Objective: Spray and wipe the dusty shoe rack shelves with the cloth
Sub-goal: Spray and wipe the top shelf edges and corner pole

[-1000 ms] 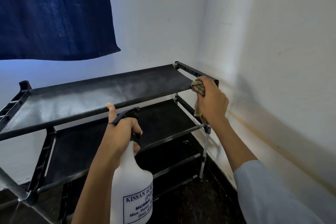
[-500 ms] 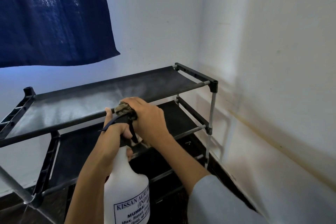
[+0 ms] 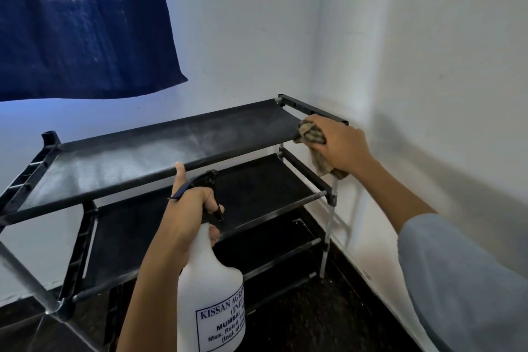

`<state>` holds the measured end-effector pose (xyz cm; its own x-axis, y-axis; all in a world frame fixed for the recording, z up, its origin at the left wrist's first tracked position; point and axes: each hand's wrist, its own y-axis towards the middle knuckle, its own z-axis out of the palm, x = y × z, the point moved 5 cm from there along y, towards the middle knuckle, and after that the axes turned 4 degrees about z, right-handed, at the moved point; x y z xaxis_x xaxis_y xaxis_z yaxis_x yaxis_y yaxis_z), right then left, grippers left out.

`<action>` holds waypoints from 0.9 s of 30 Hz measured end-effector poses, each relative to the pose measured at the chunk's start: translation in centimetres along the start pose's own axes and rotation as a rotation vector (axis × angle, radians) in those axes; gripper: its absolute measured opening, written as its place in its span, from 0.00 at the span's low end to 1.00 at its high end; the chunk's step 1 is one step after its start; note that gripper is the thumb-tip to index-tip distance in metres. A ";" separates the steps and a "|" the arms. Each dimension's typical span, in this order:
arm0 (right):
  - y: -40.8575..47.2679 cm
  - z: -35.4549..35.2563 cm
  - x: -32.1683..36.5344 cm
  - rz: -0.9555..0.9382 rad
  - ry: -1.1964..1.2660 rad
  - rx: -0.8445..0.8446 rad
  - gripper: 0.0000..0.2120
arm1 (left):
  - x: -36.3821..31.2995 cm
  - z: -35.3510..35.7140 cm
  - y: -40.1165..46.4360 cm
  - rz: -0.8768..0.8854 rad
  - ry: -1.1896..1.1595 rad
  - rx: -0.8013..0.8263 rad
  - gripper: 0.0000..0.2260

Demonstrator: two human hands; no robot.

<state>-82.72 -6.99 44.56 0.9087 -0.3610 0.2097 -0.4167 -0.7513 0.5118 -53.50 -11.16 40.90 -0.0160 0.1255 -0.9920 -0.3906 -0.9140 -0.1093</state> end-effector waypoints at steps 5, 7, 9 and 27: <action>0.0 -0.1 -3.0 0.120 -0.008 -0.088 0.14 | 0.2 0.0 -0.1 -0.004 0.007 0.021 0.42; -0.4 0.3 -2.1 0.143 0.003 -0.124 0.15 | 0.1 -0.3 -0.3 -0.009 -0.003 0.028 0.42; -1.1 0.9 -0.7 0.159 0.032 -0.179 0.16 | 0.0 -0.6 -0.5 -0.026 -0.036 0.031 0.42; -8.8 9.7 24.8 -0.423 0.262 -0.490 0.23 | 0.6 -8.9 -0.6 0.027 -0.246 -0.058 0.48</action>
<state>-56.81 -14.64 37.19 0.9924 0.0994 0.0723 -0.0213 -0.4401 0.8977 -45.15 -14.00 39.81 -0.2522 0.1840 -0.9500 -0.3340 -0.9380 -0.0929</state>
